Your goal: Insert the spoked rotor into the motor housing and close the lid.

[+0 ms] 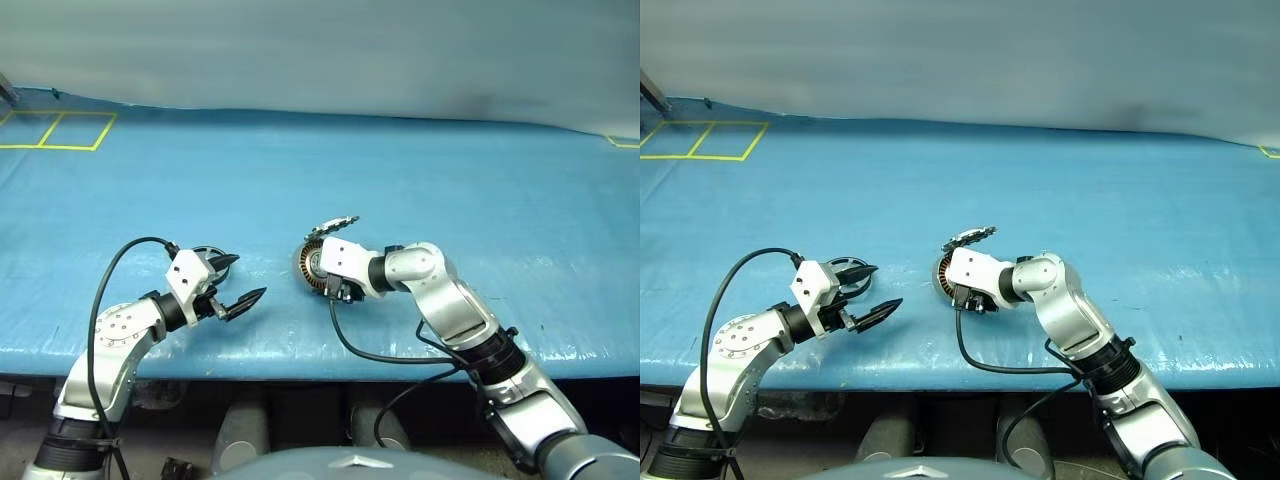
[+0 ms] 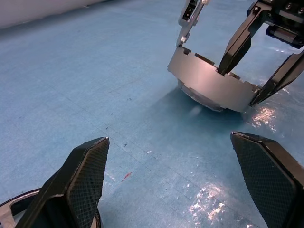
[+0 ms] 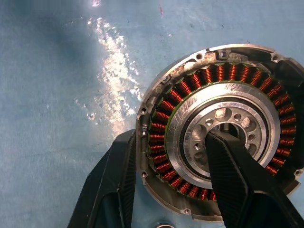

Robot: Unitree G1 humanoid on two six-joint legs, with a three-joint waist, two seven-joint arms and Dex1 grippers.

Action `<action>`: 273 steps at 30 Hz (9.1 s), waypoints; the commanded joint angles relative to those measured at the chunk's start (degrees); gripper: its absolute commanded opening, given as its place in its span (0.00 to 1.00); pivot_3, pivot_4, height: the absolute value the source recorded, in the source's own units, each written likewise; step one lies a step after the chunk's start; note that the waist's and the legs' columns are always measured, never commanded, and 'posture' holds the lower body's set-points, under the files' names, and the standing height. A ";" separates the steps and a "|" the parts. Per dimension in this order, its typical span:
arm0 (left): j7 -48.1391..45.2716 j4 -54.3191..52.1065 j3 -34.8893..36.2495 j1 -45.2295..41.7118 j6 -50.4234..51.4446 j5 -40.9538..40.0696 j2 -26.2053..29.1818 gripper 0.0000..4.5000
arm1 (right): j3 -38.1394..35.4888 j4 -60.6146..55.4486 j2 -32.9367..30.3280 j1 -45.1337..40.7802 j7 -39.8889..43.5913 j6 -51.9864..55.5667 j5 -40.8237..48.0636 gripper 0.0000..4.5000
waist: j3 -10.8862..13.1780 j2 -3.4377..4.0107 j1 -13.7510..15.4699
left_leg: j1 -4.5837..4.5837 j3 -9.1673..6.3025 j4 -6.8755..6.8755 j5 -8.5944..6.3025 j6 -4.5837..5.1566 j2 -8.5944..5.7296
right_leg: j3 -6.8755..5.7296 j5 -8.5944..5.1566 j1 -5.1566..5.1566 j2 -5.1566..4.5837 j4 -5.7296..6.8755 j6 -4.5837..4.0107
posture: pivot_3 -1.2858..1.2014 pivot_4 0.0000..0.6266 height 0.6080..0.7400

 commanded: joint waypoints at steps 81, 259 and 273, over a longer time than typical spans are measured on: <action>4.52 -0.84 0.22 5.80 -5.40 1.15 -3.99 1.00 | 11.97 -10.18 -1.07 -10.37 -12.08 20.97 14.17 0.42 | -0.35 -0.60 -1.49 | 0.03 0.04 -0.24 -0.10 -0.23 0.85 | -0.01 -0.09 -0.25 0.78 -0.08 -0.50 | 0.52 0.24 1.00; -4.75 3.64 -0.99 -0.37 -7.80 0.52 -0.59 1.00 | -2.05 7.03 6.60 2.99 -21.24 -7.18 20.52 0.17 | -0.28 -0.51 -0.34 | 0.08 0.02 -0.07 -0.09 -0.22 0.85 | 0.05 -0.06 -0.11 0.87 -0.02 -0.39 | 0.52 0.24 1.00; -4.53 3.61 -0.95 -0.21 -7.75 0.68 -0.64 1.00 | -1.60 7.91 7.01 2.82 -21.07 -7.61 19.56 0.17 | -0.28 -0.51 -0.34 | 0.08 0.02 -0.07 -0.09 -0.23 0.85 | 0.05 -0.06 -0.11 0.87 -0.02 -0.39 | 0.52 0.24 1.00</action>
